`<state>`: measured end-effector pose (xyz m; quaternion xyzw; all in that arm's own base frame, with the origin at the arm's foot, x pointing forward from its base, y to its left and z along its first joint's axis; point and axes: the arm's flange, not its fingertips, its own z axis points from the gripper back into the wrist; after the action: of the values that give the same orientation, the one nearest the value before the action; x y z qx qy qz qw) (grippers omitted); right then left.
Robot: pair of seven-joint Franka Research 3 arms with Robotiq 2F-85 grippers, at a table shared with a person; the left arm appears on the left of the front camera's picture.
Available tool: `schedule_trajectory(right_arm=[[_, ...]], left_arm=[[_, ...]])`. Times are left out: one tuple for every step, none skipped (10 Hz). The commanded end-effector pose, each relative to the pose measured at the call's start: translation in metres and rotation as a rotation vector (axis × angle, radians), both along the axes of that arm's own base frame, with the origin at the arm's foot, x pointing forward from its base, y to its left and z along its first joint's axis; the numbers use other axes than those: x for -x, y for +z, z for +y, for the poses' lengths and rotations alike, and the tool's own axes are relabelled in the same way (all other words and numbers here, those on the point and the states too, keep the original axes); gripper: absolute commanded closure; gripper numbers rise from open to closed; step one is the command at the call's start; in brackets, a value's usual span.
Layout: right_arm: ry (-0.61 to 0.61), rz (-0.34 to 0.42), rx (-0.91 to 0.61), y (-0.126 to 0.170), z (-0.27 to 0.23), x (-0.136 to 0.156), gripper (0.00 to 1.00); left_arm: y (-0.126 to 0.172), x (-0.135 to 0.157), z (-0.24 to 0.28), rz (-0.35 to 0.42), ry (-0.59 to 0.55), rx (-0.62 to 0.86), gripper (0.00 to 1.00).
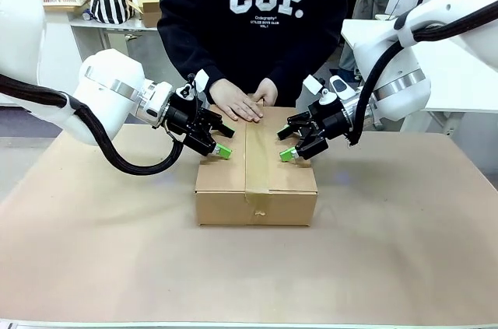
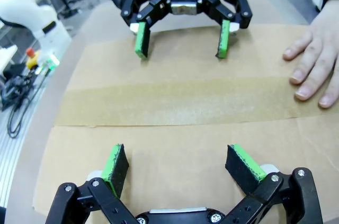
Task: Pack the gift set into the box.
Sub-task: Press and hold the closed box until the human finishes sealing it.
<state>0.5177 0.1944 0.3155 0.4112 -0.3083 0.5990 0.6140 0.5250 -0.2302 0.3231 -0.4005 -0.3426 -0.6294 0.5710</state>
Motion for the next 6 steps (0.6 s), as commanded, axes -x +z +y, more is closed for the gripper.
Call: schedule_trajectory(right_arm=[[-0.007,0.001,0.008,-0.0038,-0.0016,0.0010,0.00],[-0.007,0.001,0.008,-0.0038,-0.0016,0.0010,0.00],[-0.007,0.001,0.008,-0.0038,-0.0016,0.0010,0.00],[-0.007,0.001,0.008,-0.0038,-0.0016,0.0010,0.00],[-0.007,0.001,0.008,-0.0038,-0.0016,0.0010,0.00],[-0.007,0.001,0.008,-0.0038,-0.0016,0.0010,0.00]], left_arm=[[-0.0043,0.0014,-0.0001,-0.010,-0.006,0.000,0.00],[-0.0043,0.0014,-0.0001,-0.010,-0.006,0.000,0.00],[-0.0043,0.0014,-0.0001,-0.010,-0.006,0.000,0.00],[-0.0043,0.0014,-0.0001,-0.010,-0.006,0.000,0.00],[-0.0043,0.0014,-0.0001,-0.010,-0.006,0.000,0.00],[-0.0043,0.0014,-0.0001,-0.010,-0.006,0.000,0.00]])
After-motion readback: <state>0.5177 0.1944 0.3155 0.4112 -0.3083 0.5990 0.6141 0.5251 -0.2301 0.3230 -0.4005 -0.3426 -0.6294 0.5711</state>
